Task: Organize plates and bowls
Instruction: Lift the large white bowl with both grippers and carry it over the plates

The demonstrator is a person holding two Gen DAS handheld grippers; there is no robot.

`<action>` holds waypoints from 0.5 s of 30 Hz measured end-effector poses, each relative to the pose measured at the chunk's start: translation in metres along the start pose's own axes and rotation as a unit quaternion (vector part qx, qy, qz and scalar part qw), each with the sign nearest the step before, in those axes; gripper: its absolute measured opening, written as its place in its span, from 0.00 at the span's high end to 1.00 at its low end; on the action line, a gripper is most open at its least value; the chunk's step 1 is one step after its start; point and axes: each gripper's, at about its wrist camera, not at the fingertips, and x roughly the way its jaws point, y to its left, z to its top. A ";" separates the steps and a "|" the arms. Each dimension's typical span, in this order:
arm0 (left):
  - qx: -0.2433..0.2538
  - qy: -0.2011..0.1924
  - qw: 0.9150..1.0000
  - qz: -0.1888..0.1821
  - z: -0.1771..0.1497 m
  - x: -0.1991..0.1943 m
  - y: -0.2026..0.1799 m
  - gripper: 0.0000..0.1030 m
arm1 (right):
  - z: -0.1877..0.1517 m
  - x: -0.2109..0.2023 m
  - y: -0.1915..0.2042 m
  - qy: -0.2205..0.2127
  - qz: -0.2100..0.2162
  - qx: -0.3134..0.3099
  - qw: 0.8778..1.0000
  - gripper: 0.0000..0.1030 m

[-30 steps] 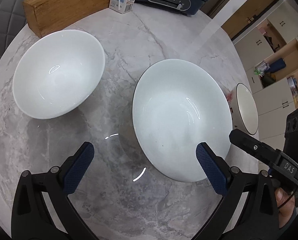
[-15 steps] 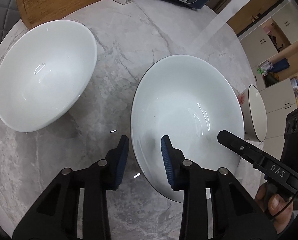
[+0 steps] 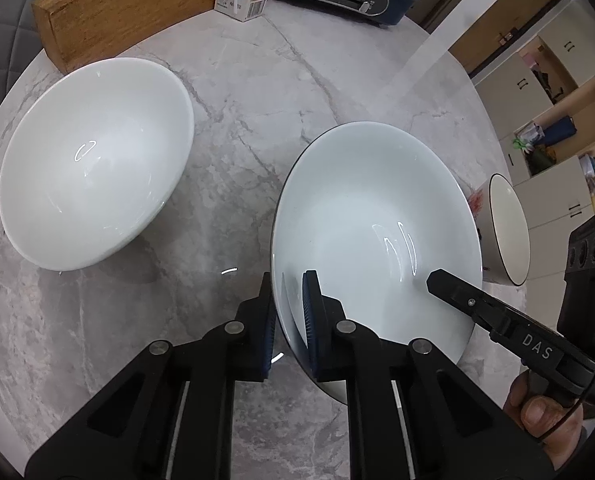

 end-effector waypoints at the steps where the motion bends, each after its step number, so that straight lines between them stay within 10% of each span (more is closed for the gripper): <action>1: 0.004 -0.001 1.000 0.001 -0.001 -0.004 -0.002 0.89 | -0.001 -0.003 0.001 -0.002 -0.002 -0.002 1.000 0.85; 15: 0.045 -0.014 0.999 -0.018 -0.059 -0.099 -0.019 0.89 | -0.054 -0.082 0.038 -0.020 -0.004 -0.046 0.999 0.84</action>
